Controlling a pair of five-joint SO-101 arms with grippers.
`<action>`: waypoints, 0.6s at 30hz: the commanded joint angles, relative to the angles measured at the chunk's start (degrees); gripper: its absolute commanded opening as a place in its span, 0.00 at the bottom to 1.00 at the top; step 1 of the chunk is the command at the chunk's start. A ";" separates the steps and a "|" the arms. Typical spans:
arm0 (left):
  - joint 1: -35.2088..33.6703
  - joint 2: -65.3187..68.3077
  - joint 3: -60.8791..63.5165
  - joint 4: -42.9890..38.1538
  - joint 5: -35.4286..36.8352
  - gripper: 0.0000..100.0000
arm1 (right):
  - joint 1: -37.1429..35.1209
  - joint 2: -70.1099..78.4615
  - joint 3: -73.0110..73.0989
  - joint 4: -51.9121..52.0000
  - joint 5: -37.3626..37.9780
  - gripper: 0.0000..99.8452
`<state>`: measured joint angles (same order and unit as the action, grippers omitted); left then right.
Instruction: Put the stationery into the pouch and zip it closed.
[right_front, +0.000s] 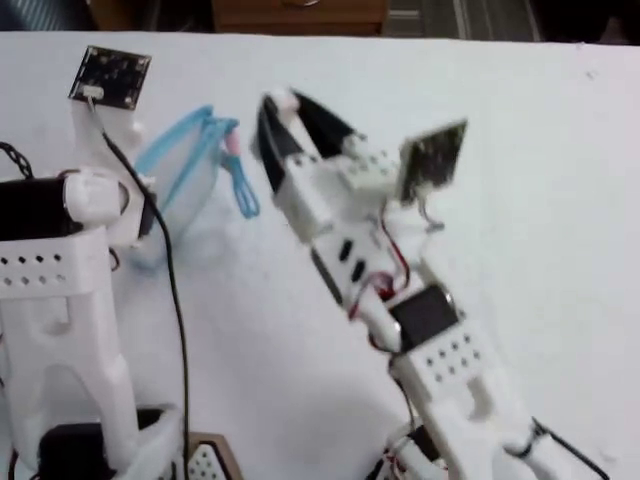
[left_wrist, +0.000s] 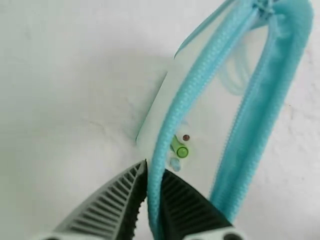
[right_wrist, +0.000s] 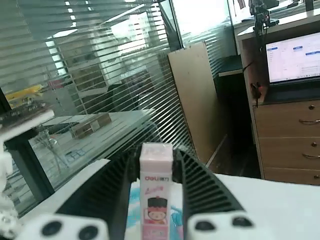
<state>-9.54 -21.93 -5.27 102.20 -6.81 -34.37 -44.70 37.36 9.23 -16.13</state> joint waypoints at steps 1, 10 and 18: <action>0.04 -0.22 -0.70 0.09 0.26 0.02 | -0.22 6.90 -11.60 -1.63 0.26 0.02; -0.04 -0.22 -0.70 0.09 0.26 0.02 | -4.35 16.31 -17.49 -1.63 -4.31 0.02; 0.04 -0.13 -0.62 0.09 0.26 0.02 | -7.16 23.87 -17.67 -3.65 -8.53 0.02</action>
<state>-9.54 -21.93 -5.27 102.20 -6.81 -41.41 -21.76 22.95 7.74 -22.37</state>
